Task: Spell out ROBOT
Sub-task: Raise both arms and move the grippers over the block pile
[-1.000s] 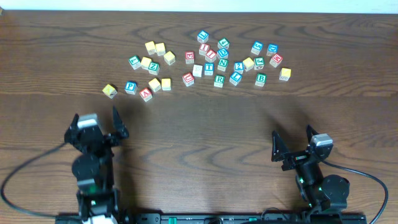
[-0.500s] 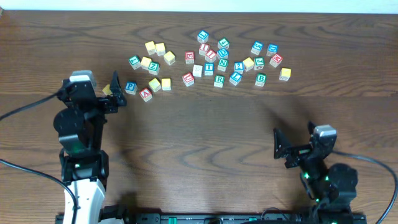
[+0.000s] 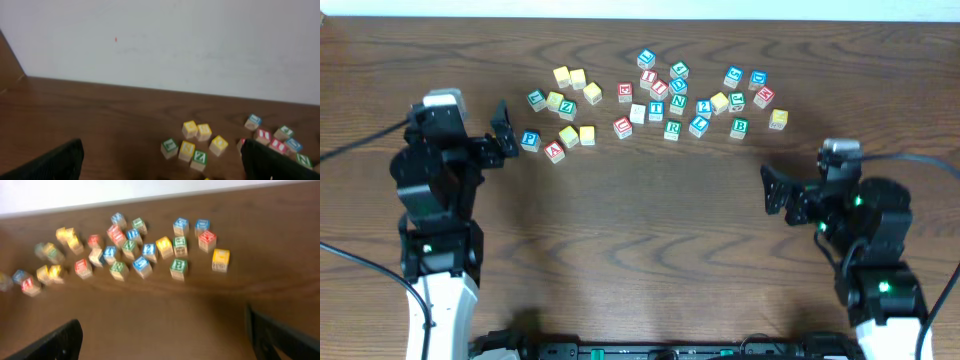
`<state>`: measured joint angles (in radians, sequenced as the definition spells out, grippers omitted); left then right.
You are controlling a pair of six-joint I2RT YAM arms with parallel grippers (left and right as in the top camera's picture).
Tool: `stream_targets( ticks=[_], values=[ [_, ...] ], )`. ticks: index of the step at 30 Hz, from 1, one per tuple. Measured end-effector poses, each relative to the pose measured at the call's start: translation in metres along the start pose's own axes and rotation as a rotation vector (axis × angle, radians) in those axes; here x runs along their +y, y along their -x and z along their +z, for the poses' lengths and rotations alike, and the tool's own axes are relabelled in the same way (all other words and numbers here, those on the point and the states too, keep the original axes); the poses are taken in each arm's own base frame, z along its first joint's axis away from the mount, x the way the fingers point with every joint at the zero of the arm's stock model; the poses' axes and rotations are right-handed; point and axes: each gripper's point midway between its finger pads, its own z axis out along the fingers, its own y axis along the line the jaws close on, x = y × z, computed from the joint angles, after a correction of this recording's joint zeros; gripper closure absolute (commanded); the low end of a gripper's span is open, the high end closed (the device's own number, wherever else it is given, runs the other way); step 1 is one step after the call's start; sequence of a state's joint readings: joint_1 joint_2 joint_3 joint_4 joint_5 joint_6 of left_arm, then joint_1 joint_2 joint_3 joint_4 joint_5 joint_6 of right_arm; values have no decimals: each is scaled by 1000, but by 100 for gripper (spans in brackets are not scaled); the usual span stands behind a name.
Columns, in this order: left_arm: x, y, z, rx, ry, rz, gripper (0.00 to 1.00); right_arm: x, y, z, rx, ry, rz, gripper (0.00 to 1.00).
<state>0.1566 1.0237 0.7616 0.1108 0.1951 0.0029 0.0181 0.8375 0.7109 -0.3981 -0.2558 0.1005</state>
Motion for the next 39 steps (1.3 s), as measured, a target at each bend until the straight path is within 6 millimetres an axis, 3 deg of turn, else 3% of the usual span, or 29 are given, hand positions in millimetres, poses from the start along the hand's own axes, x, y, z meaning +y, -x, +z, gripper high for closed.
stream_targets(
  ticks=[6,12,18,22,26,30,36,39],
  values=[
    [-7,20,10,50,-25,-4,1,2,34,6,27,-3,-20,1],
    [-23,35,18,112,-62,-3,1,4,54,16,46,14,-36,1],
    [-41,49,19,211,-106,23,1,8,71,38,124,55,-38,1],
    [-43,59,19,291,-104,19,1,6,81,58,188,66,-30,1],
    [-43,56,19,390,-101,10,1,3,94,81,224,73,-22,1],
    [-42,42,17,459,-98,5,1,-1,93,97,269,72,-9,1],
    [-41,16,4,580,-85,-30,2,-5,84,110,301,70,1,1],
    [-41,14,2,591,-85,-35,2,-4,83,112,301,81,3,1]
  ],
)
